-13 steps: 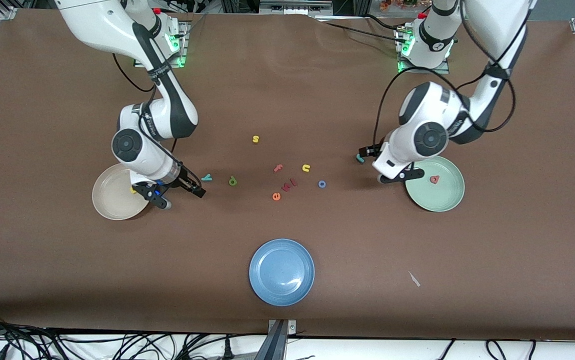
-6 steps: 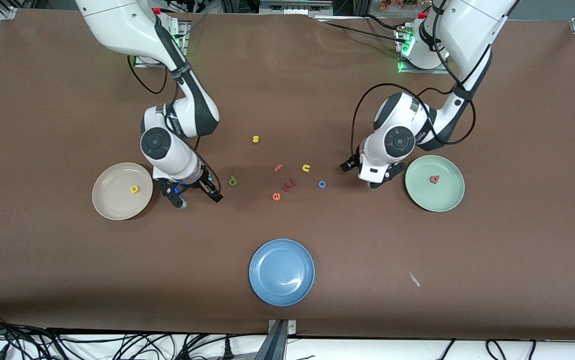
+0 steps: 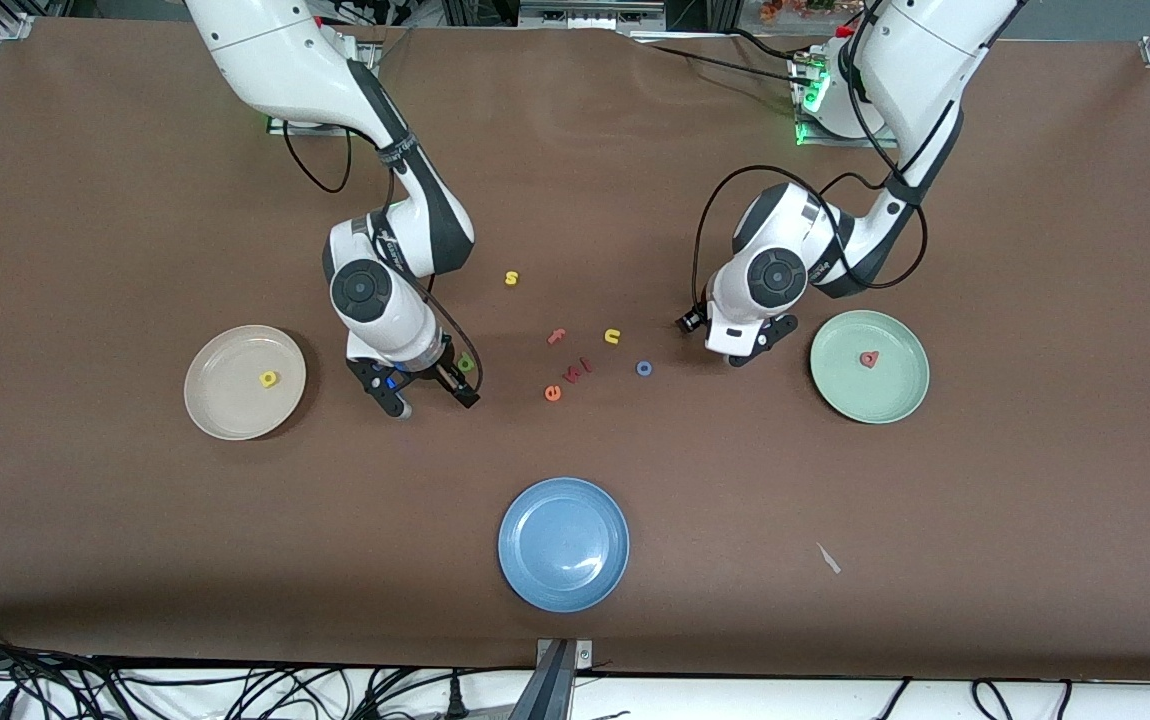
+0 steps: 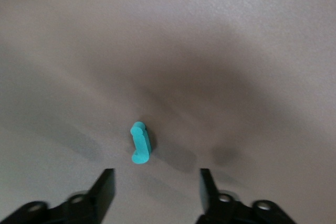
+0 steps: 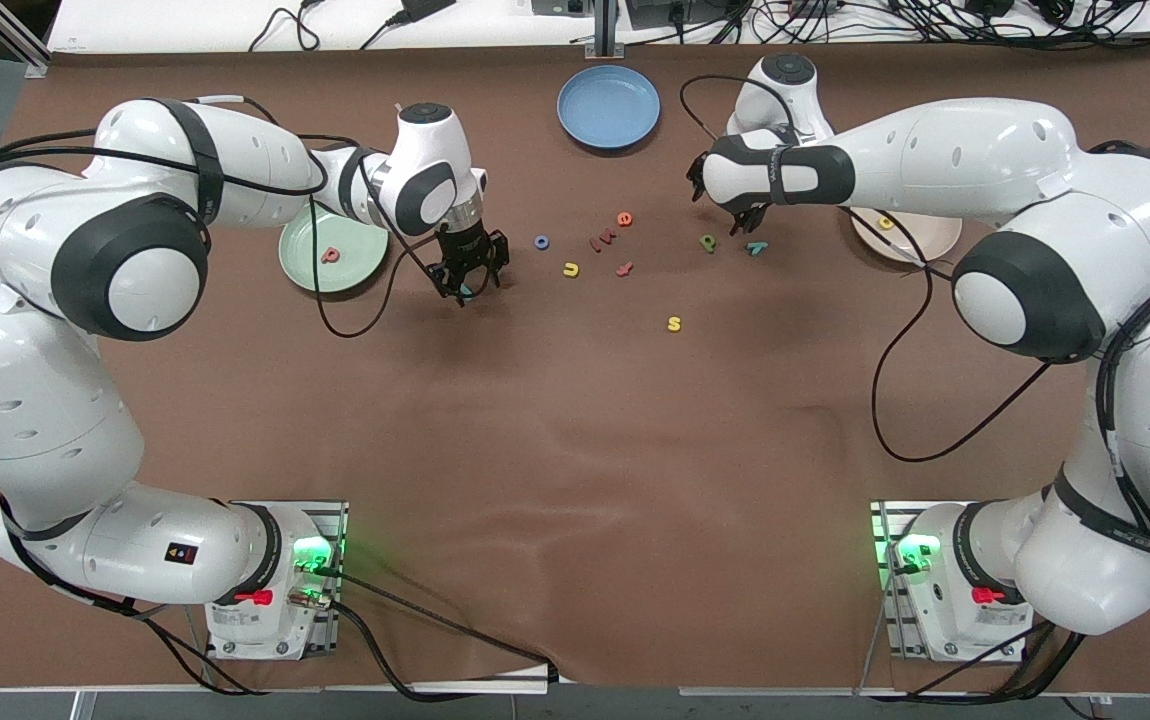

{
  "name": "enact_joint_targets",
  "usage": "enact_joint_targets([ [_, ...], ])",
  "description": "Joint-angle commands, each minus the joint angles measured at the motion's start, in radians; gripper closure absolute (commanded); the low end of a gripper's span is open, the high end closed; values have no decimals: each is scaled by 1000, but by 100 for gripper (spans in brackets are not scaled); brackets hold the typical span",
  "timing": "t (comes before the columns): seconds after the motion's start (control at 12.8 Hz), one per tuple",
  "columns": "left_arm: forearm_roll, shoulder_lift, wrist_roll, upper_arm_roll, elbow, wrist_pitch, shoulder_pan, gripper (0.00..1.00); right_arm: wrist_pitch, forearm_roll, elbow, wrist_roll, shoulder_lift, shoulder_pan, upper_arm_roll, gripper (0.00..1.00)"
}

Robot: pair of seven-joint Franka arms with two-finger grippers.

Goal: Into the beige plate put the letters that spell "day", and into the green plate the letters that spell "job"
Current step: 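Grasp the cyan j with the left gripper while the right gripper grasps green p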

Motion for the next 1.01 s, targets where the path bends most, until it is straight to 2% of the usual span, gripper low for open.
enact_joint_targets([
  [0.0, 30, -7, -22, -1, -23, 27, 27, 49, -37, 4, 28, 5, 24, 7, -5, 0],
  [0.31, 28, -1, -21, -1, -29, 51, 28, 52, -96, 3, 59, 6, 38, 8, -5, 0],
  [0.39, 28, 2, -21, -1, -29, 54, 28, 54, -98, 4, 59, 6, 39, 11, -5, 0],
  [0.55, 28, 8, -22, -1, -29, 59, 28, 65, -100, 7, 59, 11, 47, 19, -5, 1],
  [0.62, 28, 13, -24, -1, -29, 59, 35, 66, -98, 10, 59, 14, 53, 27, -5, 1],
  [0.7, 28, 13, -24, -1, -29, 59, 41, 71, -98, 10, 59, 16, 57, 33, -5, 1],
  [0.93, 30, 10, -12, -1, -27, 54, 39, 100, -98, 10, 59, 11, 59, 34, -5, 6],
])
